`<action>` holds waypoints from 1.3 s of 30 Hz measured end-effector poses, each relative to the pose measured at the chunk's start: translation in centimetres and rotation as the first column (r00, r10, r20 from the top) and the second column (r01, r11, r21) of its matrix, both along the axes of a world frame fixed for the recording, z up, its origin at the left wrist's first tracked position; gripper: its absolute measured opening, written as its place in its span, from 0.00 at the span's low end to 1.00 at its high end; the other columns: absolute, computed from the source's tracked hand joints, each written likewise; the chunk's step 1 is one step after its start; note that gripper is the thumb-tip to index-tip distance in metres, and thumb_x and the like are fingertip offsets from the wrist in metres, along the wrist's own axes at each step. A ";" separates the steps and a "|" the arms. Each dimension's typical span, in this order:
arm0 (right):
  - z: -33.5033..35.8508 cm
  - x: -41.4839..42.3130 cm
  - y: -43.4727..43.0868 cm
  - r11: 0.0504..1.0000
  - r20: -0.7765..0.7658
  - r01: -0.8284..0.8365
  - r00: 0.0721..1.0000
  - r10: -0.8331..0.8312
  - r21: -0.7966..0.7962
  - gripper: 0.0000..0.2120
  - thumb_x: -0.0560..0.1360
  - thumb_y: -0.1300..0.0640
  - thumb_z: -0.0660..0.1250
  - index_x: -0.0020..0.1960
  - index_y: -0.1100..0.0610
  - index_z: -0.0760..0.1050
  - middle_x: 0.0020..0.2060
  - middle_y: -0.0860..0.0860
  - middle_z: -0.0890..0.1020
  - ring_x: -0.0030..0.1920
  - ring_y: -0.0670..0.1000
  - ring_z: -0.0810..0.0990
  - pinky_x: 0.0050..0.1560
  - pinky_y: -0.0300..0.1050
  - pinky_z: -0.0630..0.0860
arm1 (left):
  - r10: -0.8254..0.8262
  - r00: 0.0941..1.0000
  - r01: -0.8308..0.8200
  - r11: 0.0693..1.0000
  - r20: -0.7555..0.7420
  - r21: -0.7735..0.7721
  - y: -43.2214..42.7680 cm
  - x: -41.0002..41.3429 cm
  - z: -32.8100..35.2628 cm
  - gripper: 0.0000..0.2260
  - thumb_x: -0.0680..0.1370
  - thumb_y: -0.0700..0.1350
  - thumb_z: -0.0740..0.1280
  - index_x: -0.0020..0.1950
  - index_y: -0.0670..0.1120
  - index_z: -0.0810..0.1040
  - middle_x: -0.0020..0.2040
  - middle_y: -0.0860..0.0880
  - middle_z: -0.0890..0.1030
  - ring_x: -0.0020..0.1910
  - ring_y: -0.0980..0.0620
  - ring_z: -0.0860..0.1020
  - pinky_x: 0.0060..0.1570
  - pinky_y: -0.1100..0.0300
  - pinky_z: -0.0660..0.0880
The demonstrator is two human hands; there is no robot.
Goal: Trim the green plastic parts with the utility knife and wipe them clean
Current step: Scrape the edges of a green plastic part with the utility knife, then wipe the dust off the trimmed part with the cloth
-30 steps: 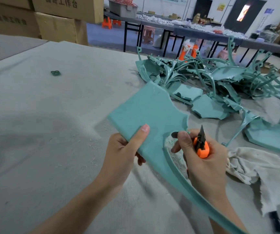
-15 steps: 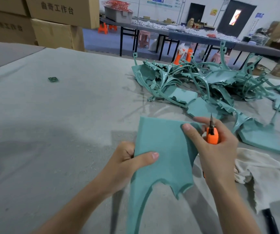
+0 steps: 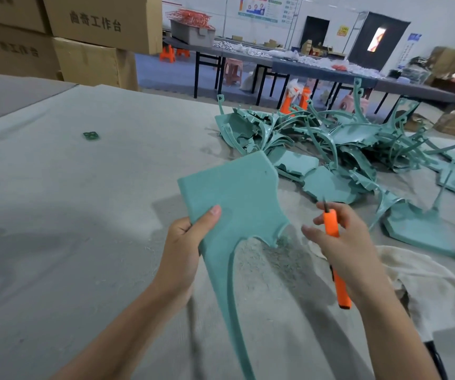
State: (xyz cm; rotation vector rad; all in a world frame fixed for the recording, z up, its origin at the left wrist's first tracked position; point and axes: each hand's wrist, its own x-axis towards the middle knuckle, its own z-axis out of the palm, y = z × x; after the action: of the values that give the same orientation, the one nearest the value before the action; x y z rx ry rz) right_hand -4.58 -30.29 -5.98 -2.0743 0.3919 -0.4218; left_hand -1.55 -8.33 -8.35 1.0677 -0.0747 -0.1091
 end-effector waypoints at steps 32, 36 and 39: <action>-0.8 -2.2 -3.0 0.798 0.187 0.210 0.975 -0.124 -0.566 0.24 0.72 0.69 0.71 0.66 0.57 0.74 0.47 0.57 0.82 0.42 0.55 0.79 0.44 0.45 0.75 | 0.140 0.985 -0.143 0.990 0.104 0.017 0.0 0.0 -0.8 0.10 0.71 0.55 0.70 0.34 0.50 0.81 0.34 0.45 0.74 0.24 0.54 0.68 0.23 0.63 0.65; -0.3 -5.4 -6.9 0.591 -0.336 0.019 0.807 -0.485 -0.807 0.35 0.72 0.33 0.67 0.75 0.40 0.61 0.75 0.53 0.61 0.72 0.60 0.57 0.69 0.59 0.60 | 0.130 0.985 -0.135 0.990 0.113 0.043 0.1 0.0 -0.9 0.11 0.70 0.56 0.69 0.33 0.51 0.81 0.31 0.47 0.75 0.25 0.55 0.70 0.24 0.63 0.66; -2.0 -6.2 -7.6 0.671 -0.403 -0.010 0.807 -0.432 -0.741 0.28 0.75 0.37 0.67 0.72 0.43 0.68 0.71 0.53 0.68 0.68 0.60 0.64 0.65 0.55 0.66 | 0.121 0.986 -0.131 0.988 0.118 0.079 -0.1 -0.2 -0.9 0.12 0.71 0.57 0.69 0.32 0.51 0.81 0.30 0.48 0.76 0.25 0.56 0.71 0.24 0.64 0.67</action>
State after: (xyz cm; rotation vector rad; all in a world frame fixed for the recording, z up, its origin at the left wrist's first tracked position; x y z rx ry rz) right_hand -10.74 -37.93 -8.00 -2.9517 0.9669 -0.0831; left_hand -1.70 -8.40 -9.28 1.1620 -0.1053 0.0635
